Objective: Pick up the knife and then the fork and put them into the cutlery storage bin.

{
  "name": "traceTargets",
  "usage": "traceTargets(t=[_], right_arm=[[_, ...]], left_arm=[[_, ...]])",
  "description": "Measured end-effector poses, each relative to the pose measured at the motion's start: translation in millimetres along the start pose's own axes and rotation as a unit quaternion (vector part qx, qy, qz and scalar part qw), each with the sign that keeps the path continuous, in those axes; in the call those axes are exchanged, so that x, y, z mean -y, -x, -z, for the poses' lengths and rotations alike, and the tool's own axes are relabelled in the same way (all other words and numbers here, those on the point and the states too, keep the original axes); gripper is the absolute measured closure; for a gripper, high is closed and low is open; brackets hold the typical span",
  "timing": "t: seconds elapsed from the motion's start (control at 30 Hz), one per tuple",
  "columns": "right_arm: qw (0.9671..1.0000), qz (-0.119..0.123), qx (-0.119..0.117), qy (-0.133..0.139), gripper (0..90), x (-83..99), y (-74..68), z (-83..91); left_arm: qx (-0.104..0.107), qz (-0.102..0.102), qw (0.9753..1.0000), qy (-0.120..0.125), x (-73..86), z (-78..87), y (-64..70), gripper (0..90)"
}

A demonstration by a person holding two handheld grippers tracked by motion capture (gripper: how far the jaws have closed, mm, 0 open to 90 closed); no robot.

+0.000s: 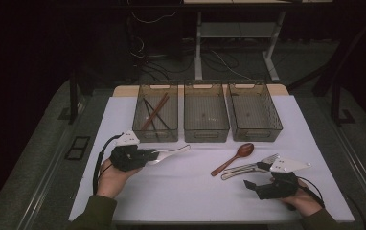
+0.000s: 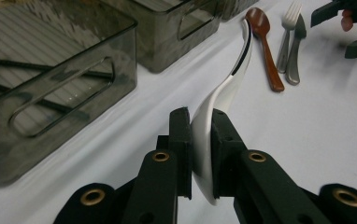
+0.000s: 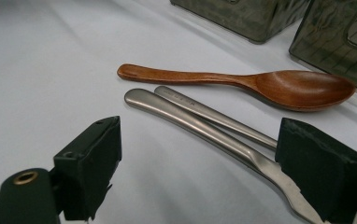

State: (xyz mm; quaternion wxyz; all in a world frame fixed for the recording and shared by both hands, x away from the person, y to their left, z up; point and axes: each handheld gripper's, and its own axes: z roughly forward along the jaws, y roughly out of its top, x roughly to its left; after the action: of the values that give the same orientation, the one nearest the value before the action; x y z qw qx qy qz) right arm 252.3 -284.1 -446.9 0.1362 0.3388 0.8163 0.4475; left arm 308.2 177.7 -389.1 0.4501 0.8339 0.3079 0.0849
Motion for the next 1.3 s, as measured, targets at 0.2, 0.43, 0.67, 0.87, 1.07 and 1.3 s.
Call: traceTargets(t=[0.2, 0.43, 0.67, 0.87, 1.07, 1.3], right_arm=[[1.0, 0.003, 0.0, 0.001, 14.3, -2.4, -1.3, -0.9], [1.0, 0.001, 0.005, 0.001, 14.3, 0.4, -2.6, 4.0], [0.9999, -0.002, 0.009, 0.005, 14.3, 3.0, -5.6, 10.5], [0.9999, -0.005, 0.007, 0.011, 14.3, 2.3, -3.2, 11.6], [0.9999, -0.008, 0.006, 0.009, 14.3, 2.8, -0.7, 10.2], [0.9999, -0.009, 0.002, 0.009, 14.3, 3.8, 0.8, 8.3]], left_arm=[[0.012, -0.01, 0.9999, 0.004, -14.1, -8.7, 2.6, 80.7], [0.016, -0.025, 0.9996, 0.001, -36.1, -24.2, 7.6, 80.7], [0.024, -0.042, 0.9988, -0.006, -56.4, -44.3, 13.9, 80.7], [0.037, -0.054, 0.9978, -0.007, -77.9, -63.8, 13.6, 80.7], [0.036, -0.07, 0.9969, -0.007, -100.1, -80.3, 11.2, 80.7], [0.016, -0.081, 0.9966, -0.012, -121.1, -97.7, -2.3, 80.6]])
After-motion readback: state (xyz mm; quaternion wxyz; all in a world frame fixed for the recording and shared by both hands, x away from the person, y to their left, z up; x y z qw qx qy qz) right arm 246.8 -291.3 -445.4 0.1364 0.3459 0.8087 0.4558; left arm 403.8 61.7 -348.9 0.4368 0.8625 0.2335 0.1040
